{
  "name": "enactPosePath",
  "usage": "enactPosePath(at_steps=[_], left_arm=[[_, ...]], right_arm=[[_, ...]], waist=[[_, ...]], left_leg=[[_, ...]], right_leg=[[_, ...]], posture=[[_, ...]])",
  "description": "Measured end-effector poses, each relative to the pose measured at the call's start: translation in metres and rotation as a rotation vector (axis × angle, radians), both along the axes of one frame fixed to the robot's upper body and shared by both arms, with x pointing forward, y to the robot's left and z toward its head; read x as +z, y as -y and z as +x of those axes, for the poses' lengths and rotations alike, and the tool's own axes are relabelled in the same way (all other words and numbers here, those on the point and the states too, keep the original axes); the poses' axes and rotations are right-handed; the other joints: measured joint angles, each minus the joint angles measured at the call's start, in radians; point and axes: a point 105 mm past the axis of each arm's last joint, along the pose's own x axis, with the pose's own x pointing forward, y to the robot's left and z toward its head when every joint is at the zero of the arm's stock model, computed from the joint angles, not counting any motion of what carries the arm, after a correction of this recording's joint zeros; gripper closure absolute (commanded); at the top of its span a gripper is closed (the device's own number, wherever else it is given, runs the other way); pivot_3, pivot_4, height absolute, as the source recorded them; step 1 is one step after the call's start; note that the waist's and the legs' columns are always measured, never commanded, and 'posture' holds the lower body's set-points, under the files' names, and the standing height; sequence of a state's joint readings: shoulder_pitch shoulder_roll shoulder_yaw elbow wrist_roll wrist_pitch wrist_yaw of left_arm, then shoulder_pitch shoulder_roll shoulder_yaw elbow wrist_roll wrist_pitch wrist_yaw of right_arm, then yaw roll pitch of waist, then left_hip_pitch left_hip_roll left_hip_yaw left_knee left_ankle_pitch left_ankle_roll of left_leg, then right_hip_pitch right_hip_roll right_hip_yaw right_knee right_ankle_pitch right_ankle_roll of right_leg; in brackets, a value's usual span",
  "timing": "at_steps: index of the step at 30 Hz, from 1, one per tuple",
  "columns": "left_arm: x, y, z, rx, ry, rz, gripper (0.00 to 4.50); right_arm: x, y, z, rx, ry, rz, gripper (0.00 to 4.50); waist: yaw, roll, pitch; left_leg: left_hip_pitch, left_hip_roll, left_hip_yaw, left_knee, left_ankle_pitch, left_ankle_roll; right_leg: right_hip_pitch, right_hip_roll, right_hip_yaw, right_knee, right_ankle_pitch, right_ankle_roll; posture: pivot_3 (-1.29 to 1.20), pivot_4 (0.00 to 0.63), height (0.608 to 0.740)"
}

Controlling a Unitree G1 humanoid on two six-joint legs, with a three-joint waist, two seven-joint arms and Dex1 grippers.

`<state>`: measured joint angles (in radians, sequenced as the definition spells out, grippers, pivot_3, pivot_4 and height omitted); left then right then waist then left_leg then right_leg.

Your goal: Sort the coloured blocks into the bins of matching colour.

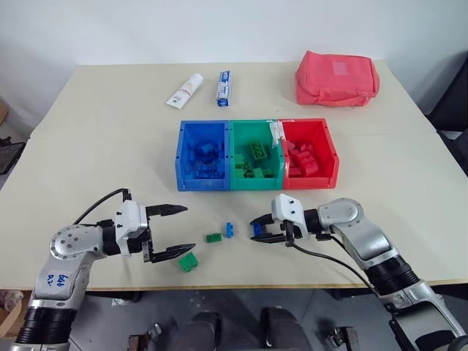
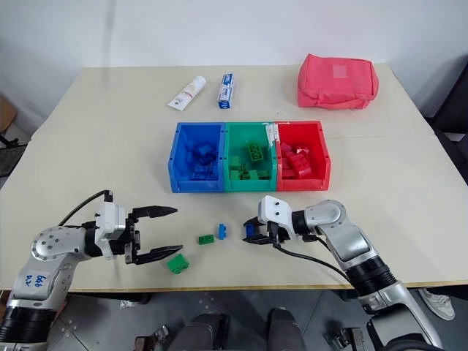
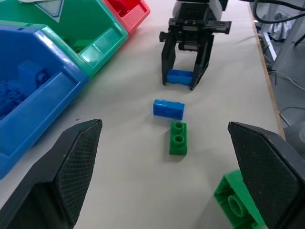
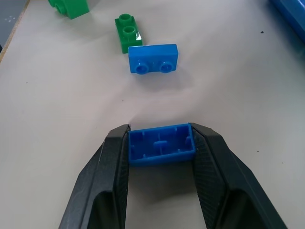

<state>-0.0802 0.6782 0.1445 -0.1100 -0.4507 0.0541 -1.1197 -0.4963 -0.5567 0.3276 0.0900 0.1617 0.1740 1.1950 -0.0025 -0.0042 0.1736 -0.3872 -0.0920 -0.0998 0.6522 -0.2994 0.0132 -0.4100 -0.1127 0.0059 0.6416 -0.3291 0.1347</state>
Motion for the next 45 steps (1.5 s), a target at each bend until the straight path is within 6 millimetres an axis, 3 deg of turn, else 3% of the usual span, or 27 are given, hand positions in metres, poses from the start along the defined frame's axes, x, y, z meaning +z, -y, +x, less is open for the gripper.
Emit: enactPosePath(at_steps=[4,11,14,16,20,24,25,29,33,36,42,45], left_arm=[[0.011,-0.007,0.005,0.092,0.023,-0.084,0.00],[0.012,-0.023,0.000,0.255,0.015,-0.185,0.00],[0.007,-0.028,-0.005,0.303,-0.005,-0.210,0.00],[0.010,-0.029,-0.005,0.316,0.004,-0.218,0.00],[0.013,-0.033,-0.006,0.345,0.015,-0.223,0.00],[0.015,-0.032,-0.007,0.344,0.021,-0.220,0.00],[0.015,-0.031,-0.007,0.343,0.022,-0.220,0.00],[0.015,-0.032,-0.008,0.322,0.006,-0.190,0.00],[0.017,-0.036,-0.006,0.298,0.008,-0.139,0.00],[0.015,-0.045,0.002,0.301,0.003,-0.073,0.00],[0.007,-0.054,0.012,0.195,-0.037,0.100,0.00],[0.004,-0.039,0.013,0.091,-0.049,0.126,0.00]], right_arm=[[0.016,-0.007,0.010,-0.056,-0.025,0.106,3.04],[0.104,-0.072,0.049,-0.127,0.054,0.324,3.04],[0.123,-0.096,0.076,-0.206,0.123,0.325,3.04],[0.125,-0.108,0.084,-0.223,0.138,0.320,3.04],[0.106,-0.109,0.102,-0.303,0.156,0.243,1.76],[0.104,-0.106,0.100,-0.280,0.151,0.258,0.40],[0.108,-0.103,0.097,-0.260,0.169,0.278,0.06],[0.122,-0.072,0.084,-0.198,0.276,0.331,0.02],[0.123,-0.036,0.061,-0.126,0.310,0.335,0.02],[0.106,0.002,0.028,-0.043,0.253,0.348,0.02],[0.053,0.090,-0.030,-0.101,0.065,0.216,0.02],[0.046,0.106,-0.044,-0.119,0.046,0.183,0.02]], waist=[[-0.002,0.000,0.000],[-0.031,0.000,0.000],[-0.033,0.000,0.000],[-0.025,0.000,0.000],[-0.025,0.000,0.000],[-0.031,0.000,0.000],[-0.031,0.000,0.000],[-0.028,0.000,0.000],[-0.024,0.000,0.000],[-0.014,0.000,0.000],[0.001,0.001,0.001],[-0.004,0.001,0.001]], left_leg=[[0.000,0.000,0.000,0.000,0.000,0.000],[0.000,0.001,0.000,-0.003,0.001,-0.002],[0.000,0.001,0.000,-0.003,0.001,-0.002],[0.000,0.000,-0.003,-0.003,0.001,-0.002],[0.000,-0.002,-0.003,-0.002,0.001,0.000],[0.000,0.000,-0.002,-0.004,0.000,-0.001],[0.000,0.001,-0.002,-0.004,0.000,-0.001],[0.000,0.001,-0.002,-0.003,0.000,-0.001],[0.000,0.000,-0.001,-0.003,0.000,-0.001],[0.000,0.001,-0.003,-0.003,0.000,-0.001],[0.000,0.001,0.001,-0.003,0.000,0.000],[0.001,0.003,0.002,-0.003,0.000,-0.001]], right_leg=[[0.000,0.000,0.000,0.000,0.000,0.000],[-0.003,0.001,0.000,0.004,0.000,-0.001],[-0.004,0.001,0.000,0.004,0.000,-0.002],[-0.003,0.000,0.000,0.005,0.000,-0.003],[-0.002,0.000,0.000,0.006,0.001,-0.004],[-0.003,0.000,-0.001,0.006,0.001,-0.004],[-0.003,0.001,-0.001,0.006,0.001,-0.004],[-0.003,0.001,-0.001,0.005,0.001,-0.004],[-0.002,0.000,0.000,0.002,0.001,-0.004],[0.000,0.000,0.000,0.000,0.001,-0.004],[0.001,0.000,0.000,-0.004,0.001,-0.003],[0.001,0.001,0.000,-0.004,0.001,-0.003]], posture=[[0.00,0.150,0.740],[0.00,0.150,0.740],[0.00,0.150,0.740],[0.00,0.150,0.740],[0.00,0.150,0.740],[0.00,0.150,0.740],[0.00,0.150,0.740],[0.00,0.150,0.740],[0.00,0.150,0.740],[0.00,0.150,0.740],[0.00,0.150,0.740],[0.00,0.150,0.740]])
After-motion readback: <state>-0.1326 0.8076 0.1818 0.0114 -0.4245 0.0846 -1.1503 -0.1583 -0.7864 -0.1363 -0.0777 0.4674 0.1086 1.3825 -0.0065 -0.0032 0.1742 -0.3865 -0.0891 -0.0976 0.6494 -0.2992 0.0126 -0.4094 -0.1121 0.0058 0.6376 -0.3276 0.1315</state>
